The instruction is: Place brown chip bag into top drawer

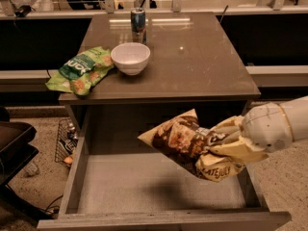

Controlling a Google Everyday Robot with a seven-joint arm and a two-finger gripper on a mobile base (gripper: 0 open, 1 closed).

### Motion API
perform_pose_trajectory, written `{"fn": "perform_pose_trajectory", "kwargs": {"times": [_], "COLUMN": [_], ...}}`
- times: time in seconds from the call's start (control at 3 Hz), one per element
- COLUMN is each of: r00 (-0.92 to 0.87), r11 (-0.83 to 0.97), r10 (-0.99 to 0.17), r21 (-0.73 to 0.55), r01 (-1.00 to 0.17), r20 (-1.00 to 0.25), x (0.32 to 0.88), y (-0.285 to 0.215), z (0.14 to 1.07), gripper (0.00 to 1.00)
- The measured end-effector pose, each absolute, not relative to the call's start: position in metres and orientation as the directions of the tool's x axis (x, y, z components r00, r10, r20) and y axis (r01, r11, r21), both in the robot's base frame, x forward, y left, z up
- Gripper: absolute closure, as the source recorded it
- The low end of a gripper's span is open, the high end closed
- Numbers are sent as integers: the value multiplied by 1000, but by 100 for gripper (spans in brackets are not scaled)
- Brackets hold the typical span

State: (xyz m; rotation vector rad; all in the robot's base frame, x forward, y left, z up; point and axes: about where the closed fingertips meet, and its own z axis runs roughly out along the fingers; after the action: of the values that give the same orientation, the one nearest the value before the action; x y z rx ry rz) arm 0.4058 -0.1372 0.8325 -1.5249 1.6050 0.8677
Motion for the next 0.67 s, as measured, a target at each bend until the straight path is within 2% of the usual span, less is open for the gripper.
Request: {"fn": "perform_pose_trajectory", "kwargs": {"times": [0.67], "r00": [-127], "r11": [224], "r10": [-655], "r21": [-31], "r01": [-974], "r20": [-745], "x": [424], "y": [-115], "z": [745], "gripper": [100]}}
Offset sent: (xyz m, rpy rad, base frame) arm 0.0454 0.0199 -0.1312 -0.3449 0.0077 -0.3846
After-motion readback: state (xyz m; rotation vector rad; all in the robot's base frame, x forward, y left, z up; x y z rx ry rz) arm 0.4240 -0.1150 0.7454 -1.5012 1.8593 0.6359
